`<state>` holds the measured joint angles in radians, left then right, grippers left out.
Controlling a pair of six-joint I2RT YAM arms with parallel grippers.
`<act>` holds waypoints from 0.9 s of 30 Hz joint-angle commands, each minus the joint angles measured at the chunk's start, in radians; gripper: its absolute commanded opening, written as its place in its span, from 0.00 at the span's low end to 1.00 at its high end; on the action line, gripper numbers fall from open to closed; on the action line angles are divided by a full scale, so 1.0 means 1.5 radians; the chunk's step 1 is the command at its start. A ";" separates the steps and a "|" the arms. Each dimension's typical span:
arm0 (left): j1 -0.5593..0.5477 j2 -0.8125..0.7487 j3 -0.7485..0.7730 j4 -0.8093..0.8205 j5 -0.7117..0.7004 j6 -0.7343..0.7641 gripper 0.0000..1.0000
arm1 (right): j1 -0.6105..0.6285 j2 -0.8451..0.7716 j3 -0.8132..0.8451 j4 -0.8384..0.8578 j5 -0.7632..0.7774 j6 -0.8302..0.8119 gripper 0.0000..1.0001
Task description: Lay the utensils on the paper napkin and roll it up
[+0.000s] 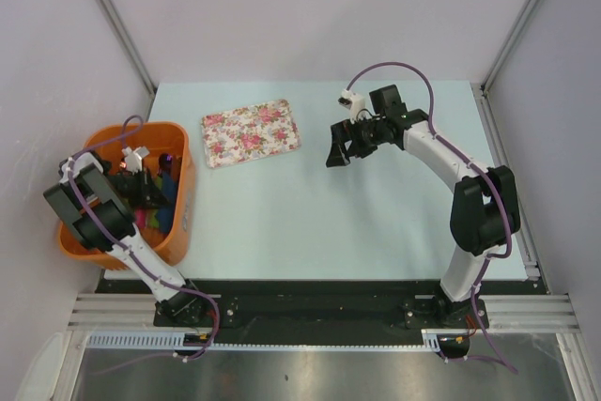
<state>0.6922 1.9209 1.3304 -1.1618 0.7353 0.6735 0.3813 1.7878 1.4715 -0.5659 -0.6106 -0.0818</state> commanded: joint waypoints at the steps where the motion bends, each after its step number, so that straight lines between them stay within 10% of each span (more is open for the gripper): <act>1: -0.006 0.011 0.027 0.023 0.015 -0.015 0.07 | -0.004 -0.006 0.006 0.009 -0.008 0.000 1.00; 27: -0.013 -0.176 0.073 0.038 -0.123 -0.099 0.57 | -0.009 -0.007 0.014 0.017 -0.020 0.014 1.00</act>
<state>0.6792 1.7626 1.3903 -1.1084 0.6136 0.5510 0.3790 1.7878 1.4715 -0.5652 -0.6186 -0.0704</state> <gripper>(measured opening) 0.509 0.994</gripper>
